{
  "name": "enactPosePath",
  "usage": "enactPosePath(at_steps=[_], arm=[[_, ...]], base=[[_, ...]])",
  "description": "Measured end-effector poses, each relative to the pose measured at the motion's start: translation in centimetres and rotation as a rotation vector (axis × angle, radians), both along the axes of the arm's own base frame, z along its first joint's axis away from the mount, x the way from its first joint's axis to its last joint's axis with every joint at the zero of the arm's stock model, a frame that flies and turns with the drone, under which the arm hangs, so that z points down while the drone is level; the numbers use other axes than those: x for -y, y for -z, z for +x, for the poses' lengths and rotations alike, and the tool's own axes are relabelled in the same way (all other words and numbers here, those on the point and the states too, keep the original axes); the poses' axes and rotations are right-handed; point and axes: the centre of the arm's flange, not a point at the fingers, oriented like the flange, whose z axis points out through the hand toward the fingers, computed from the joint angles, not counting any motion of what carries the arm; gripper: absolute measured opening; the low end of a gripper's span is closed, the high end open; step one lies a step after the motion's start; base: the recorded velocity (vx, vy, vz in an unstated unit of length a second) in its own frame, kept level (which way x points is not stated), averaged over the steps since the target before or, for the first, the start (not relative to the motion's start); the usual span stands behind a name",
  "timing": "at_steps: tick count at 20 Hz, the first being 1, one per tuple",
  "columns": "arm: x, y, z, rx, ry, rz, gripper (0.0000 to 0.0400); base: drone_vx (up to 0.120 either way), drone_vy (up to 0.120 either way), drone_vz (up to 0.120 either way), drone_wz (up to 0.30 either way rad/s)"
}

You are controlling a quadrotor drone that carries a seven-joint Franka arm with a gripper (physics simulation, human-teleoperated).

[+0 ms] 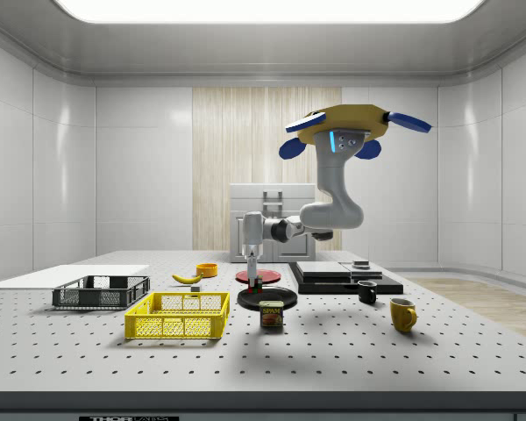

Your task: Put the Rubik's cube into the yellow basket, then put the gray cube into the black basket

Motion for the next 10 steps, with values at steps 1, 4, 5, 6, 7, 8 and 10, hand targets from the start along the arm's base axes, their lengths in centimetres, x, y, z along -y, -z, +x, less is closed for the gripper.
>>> enactPosePath(at_steps=[1,4,5,6,7,8,10], arm=[[0.0,0.0,0.0,0.0,0.0,0.0,0.0291],[0.0,0.0,0.0,0.0,0.0,0.0,0.0291],[0.0,0.0,0.0,0.0,0.0,0.0,0.0291],[0.0,0.0,0.0,0.0,0.0,0.0,0.0291],[0.0,0.0,0.0,0.0,0.0,0.0,0.0291],[0.0,0.0,0.0,0.0,0.0,0.0,0.0291],[0.0,0.0,0.0,0.0,0.0,0.0,0.0291]], base=[[0.12,0.0,0.0,0.0],[0.12,0.0,0.0,0.0],[0.12,0.0,0.0,0.0],[0.12,0.0,0.0,0.0],[0.12,0.0,0.0,0.0],[0.12,0.0,0.0,0.0],[0.12,0.0,0.0,0.0]])
